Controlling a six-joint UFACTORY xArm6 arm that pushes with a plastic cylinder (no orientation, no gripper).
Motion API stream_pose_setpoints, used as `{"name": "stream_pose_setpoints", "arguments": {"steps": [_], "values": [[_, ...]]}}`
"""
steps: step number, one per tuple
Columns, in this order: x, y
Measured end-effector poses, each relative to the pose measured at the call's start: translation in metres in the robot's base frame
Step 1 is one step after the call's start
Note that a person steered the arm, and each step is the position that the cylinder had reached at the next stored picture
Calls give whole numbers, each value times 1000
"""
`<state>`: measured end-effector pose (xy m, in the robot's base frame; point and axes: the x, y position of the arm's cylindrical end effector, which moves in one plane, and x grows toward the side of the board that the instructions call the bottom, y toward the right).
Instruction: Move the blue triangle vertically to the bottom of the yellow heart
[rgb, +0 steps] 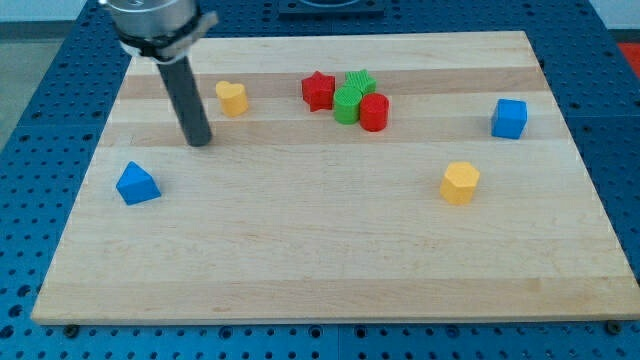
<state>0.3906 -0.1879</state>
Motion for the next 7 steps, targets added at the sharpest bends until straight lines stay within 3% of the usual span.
{"name": "stream_pose_setpoints", "arguments": {"steps": [2, 3, 5, 7], "values": [[12, -117], [49, -113], [71, -63], [103, 57]]}}
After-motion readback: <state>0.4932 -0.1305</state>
